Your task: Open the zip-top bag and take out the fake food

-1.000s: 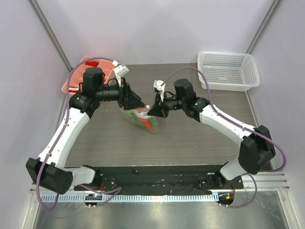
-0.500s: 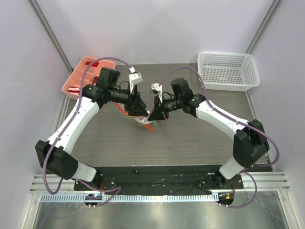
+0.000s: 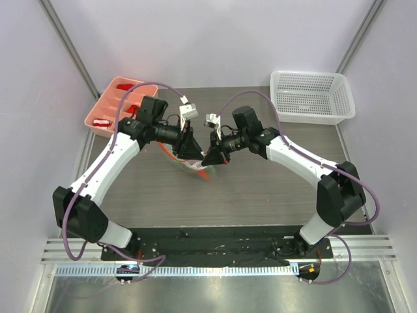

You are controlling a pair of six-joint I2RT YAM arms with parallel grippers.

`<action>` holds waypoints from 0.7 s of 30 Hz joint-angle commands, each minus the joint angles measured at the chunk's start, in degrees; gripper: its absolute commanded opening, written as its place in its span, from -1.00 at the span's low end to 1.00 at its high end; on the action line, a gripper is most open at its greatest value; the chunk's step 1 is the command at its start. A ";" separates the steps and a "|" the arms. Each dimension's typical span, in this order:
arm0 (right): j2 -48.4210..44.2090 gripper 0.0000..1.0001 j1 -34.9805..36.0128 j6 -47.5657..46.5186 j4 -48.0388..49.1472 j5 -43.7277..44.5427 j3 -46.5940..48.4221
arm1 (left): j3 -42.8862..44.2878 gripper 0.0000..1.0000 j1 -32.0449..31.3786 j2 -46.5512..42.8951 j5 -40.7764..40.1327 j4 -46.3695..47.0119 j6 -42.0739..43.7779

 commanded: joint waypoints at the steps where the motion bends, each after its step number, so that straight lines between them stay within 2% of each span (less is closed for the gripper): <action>1: 0.01 -0.98 -0.18 -0.38 0.37 -0.92 3.02 | -1.67 -0.22 -0.29 -2.20 0.50 3.71 -0.91; 9: 0.01 -0.98 -0.18 0.24 0.54 -1.10 3.11 | -3.43 -0.30 -0.38 -4.05 -0.90 7.74 -3.46; 16: 0.01 -0.97 -0.09 0.77 0.98 -1.01 3.03 | -3.43 -0.49 -0.38 -4.05 -1.79 9.08 -5.22; 21: 0.28 -0.97 -0.09 1.38 1.68 -1.45 3.11 | -3.43 -0.56 -0.46 -3.79 -1.88 9.78 -6.45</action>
